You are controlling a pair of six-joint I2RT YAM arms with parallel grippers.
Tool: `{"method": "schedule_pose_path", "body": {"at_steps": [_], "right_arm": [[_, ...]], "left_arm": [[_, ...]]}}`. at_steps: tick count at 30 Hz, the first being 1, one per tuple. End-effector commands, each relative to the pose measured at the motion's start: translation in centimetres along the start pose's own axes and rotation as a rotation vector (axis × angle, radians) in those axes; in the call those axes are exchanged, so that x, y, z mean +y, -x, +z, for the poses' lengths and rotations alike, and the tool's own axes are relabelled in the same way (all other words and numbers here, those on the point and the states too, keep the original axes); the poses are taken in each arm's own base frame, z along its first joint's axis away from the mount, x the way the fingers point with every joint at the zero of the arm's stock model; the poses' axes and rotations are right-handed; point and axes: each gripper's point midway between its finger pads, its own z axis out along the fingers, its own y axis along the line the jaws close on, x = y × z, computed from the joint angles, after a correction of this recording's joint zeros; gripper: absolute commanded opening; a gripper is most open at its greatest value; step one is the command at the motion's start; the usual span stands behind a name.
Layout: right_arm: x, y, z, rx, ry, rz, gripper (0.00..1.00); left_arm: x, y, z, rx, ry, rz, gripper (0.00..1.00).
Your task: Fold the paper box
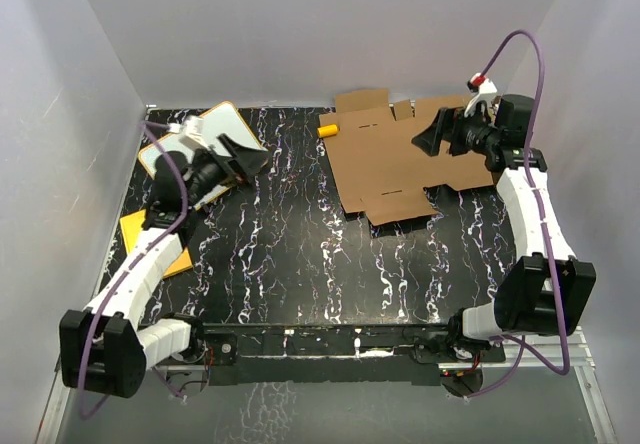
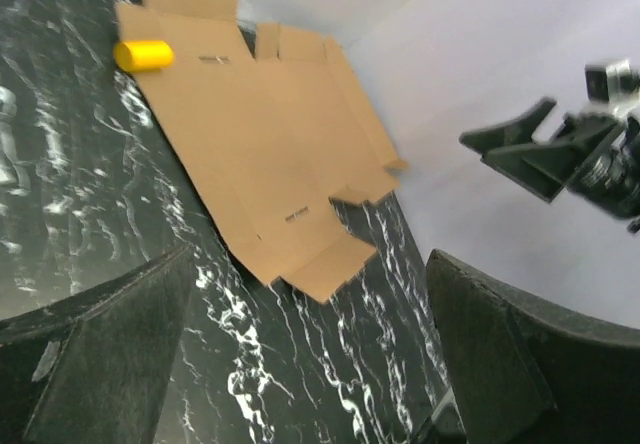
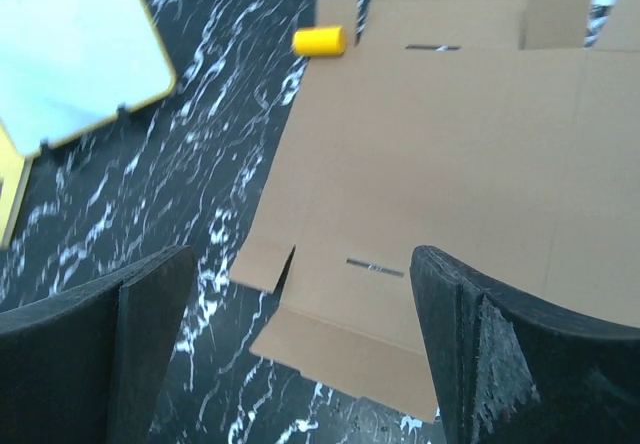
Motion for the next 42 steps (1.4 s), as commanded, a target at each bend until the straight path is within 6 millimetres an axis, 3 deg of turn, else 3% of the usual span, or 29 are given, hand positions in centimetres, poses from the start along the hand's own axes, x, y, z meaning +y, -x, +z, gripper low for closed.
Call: {"method": "schedule_pose_path", "body": {"at_steps": [1, 4, 8, 11, 16, 20, 32, 42], "right_arm": [[4.1, -2.7, -0.1, 0.030, 0.241, -0.191, 0.99], [5.1, -5.3, -0.1, 0.056, 0.296, -0.179, 0.98], [6.8, -9.2, -0.4, 0.057, 0.435, -0.091, 0.98], [7.7, -10.8, -0.8, 0.053, 0.526, -0.072, 0.98], [6.4, -12.3, -0.1, 0.070, 0.485, -0.078, 0.98], [4.9, -14.3, 0.3, 0.089, 0.439, -0.045, 0.98], [3.0, -14.8, -0.2, 0.089, 0.380, 0.022, 0.98], [0.5, -13.4, -1.1, 0.040, 0.280, 0.129, 0.99]], "left_arm": [[-5.2, -4.3, 2.3, 0.103, -0.096, 0.179, 0.96], [-6.8, -7.6, 3.4, 0.189, -0.110, 0.256, 0.96], [-6.8, -8.8, 3.7, 0.156, -0.164, 0.150, 0.95], [-6.3, -10.5, 3.6, 0.157, -0.205, 0.042, 0.94], [-4.5, -12.9, 3.8, 0.226, -0.175, -0.019, 0.91], [-3.4, -13.2, 3.9, 0.222, -0.136, 0.000, 0.91], [-0.1, -14.6, 5.0, 0.228, -0.028, -0.011, 0.91], [-0.1, -13.4, 4.7, 0.184, -0.008, 0.014, 0.92]]}}
